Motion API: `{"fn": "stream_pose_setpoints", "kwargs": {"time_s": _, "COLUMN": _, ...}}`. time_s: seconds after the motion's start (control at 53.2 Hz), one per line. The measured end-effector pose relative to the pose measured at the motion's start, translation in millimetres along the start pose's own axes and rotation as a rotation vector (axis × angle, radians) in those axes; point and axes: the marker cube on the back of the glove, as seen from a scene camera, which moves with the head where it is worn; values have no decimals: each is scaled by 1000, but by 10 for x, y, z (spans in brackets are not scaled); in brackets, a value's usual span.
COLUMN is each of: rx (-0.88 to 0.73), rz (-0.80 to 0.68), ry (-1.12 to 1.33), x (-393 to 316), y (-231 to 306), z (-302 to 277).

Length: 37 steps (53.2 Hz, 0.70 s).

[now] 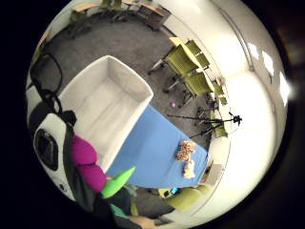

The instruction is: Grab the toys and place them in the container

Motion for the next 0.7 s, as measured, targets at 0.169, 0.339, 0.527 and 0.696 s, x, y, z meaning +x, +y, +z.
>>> {"fn": "stream_pose_setpoints", "kwargs": {"time_s": 0.169, "rx": -120, "rz": 206, "ry": 103, "x": 173, "y": 19, "z": 241}}
{"fn": "stream_pose_setpoints", "kwargs": {"time_s": 0.339, "rx": -80, "rz": 181, "ry": 89, "x": 241, "y": 123, "z": 144}}
{"fn": "stream_pose_setpoints", "kwargs": {"time_s": 0.527, "rx": -53, "rz": 217, "ry": 50, "x": -55, "y": 286, "z": -82}}
{"fn": "stream_pose_setpoints", "kwargs": {"time_s": 0.696, "rx": -52, "rz": 397, "ry": 285, "x": 1042, "y": 834, "z": -286}}
